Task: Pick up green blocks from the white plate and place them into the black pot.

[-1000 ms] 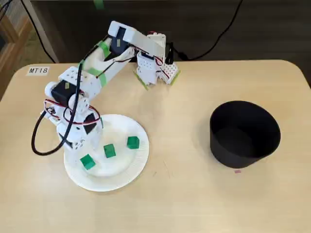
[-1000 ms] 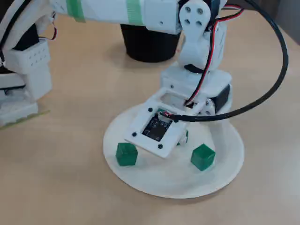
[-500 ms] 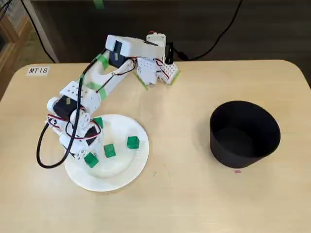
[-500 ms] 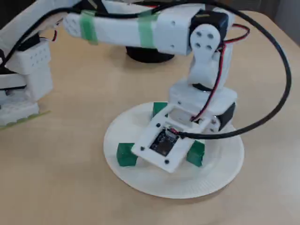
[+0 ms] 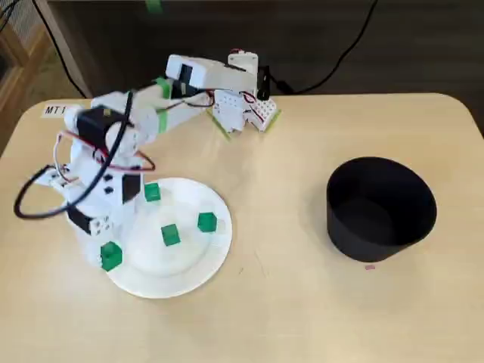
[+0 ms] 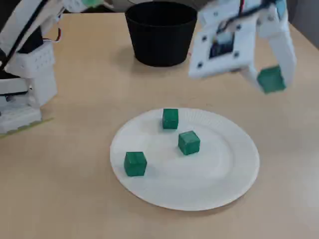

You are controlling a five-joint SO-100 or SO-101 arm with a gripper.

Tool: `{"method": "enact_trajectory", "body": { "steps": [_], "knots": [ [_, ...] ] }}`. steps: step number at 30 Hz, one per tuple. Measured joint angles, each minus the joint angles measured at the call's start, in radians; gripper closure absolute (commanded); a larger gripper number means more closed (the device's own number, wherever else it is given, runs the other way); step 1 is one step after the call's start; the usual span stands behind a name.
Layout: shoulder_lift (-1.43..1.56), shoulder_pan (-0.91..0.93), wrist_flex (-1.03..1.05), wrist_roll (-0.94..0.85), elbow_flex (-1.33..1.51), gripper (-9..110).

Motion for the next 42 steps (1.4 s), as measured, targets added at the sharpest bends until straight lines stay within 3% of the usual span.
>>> {"method": "enact_trajectory", "body": {
  "steps": [9,16,19,23,40,42],
  "knots": [
    [0.525,-0.634,-0.011,-0.069,0.385,104],
    [1.052,-0.963,-0.272,0.020,1.103,104],
    [1.226,-1.015,-0.373,0.037,1.419,104],
    [1.212,-1.052,-0.489,0.006,1.666,104],
    [0.974,-0.974,-0.799,-0.037,1.698,104],
    [0.971,-0.966,-0.802,-0.032,1.698,96]
  ]
}}
